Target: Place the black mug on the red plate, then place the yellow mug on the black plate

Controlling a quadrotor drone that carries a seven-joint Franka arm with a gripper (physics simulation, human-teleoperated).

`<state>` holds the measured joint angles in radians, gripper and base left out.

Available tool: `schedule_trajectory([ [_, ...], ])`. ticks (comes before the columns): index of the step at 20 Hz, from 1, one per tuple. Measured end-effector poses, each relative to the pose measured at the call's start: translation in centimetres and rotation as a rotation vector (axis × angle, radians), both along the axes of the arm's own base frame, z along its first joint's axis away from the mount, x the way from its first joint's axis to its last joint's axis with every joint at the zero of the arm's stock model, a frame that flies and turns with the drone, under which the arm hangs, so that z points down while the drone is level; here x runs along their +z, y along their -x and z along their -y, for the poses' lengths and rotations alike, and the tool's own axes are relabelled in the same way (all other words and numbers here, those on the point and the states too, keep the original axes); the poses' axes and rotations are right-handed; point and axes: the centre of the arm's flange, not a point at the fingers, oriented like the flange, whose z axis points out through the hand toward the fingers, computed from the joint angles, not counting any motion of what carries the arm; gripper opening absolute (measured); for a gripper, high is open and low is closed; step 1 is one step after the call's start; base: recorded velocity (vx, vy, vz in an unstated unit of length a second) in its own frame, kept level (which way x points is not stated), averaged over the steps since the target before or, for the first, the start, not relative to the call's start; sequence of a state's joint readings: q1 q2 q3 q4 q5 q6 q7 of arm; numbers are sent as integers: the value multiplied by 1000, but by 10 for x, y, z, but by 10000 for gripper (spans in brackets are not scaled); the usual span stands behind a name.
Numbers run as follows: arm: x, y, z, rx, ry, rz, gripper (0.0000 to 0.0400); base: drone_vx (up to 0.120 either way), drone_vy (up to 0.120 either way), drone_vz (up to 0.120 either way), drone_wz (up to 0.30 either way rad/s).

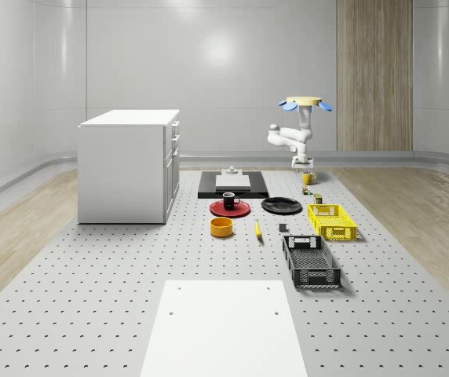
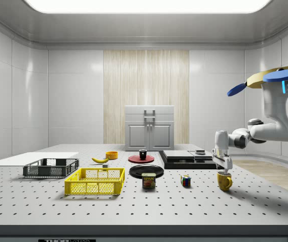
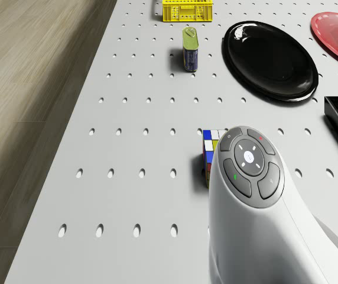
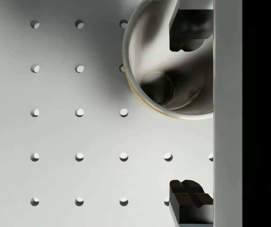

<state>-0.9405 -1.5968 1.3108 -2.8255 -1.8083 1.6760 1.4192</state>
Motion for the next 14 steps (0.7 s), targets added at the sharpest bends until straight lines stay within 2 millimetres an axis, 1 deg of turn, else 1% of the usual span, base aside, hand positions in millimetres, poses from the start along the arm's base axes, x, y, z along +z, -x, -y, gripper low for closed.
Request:
schedule_trajectory([
  [5, 9, -4, 0, 0, 0, 0, 400, 0, 0, 0, 0],
  [10, 21, -6, 0, 0, 0, 0, 400, 0, 0, 0, 0],
  [14, 26, -6, 0, 0, 0, 0, 400, 0, 0, 0, 0],
])
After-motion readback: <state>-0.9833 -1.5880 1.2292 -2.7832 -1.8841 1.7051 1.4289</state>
